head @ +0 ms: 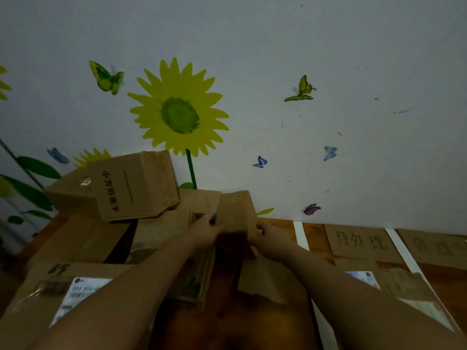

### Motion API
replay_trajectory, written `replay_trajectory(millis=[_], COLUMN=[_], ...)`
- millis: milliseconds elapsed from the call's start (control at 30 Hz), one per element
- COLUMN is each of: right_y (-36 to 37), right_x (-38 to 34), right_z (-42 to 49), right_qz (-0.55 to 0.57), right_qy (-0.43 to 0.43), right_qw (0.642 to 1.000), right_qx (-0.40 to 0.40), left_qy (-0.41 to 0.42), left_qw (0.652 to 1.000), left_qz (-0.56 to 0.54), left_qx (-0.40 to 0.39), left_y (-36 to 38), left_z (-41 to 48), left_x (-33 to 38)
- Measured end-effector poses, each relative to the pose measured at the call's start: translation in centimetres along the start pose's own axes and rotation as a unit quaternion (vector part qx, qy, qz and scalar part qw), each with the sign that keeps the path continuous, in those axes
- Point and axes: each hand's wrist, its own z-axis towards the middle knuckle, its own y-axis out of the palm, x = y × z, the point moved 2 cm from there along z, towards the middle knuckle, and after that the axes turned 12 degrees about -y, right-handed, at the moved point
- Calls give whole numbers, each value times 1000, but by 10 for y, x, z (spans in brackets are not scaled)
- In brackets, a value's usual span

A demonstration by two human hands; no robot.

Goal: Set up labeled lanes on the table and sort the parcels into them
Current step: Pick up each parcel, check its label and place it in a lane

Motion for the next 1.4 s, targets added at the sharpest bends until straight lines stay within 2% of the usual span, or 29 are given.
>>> replay_trajectory(millis=[167,300,367,467,533,700,767,833,967,1133,1267,1400], right_y=[10,19,21,13,-3,-40,-52,-61,-72,-90,-94,-87], right_x=[6,9,20,29,27,16,8,1,2,15,33,53], right_z=[30,40,43,41,34,6,-7,-23,-63,-108,-140,-165], right_qz=[53,202,205,217,233,336,375,406,348,375,345,283], right_qy=[29,30,28,27,24,-34,-35,-20,-34,-119,-170,-188], right_qw=[998,978,977,974,968,929,913,899,924,907,913,931], right_qx=[18,34,44,56,91,153,159,163,156,148,135,136], left_qy=[-47,-92,-93,-60,-17,42,41,54,76,120,86,51], left_qw=[997,980,978,984,986,963,953,959,969,962,950,950], left_qz=[-58,-157,-164,-152,-155,-254,-284,-268,-230,-246,-298,-307], left_qx=[-32,-83,-94,-73,-64,-80,-92,-78,-56,5,27,1], left_y=[8,24,33,38,37,32,32,34,47,68,89,111], left_z=[51,61,62,57,49,5,-9,-29,-75,-116,-140,-160], left_x=[1,9,11,14,18,43,52,58,64,68,66,55])
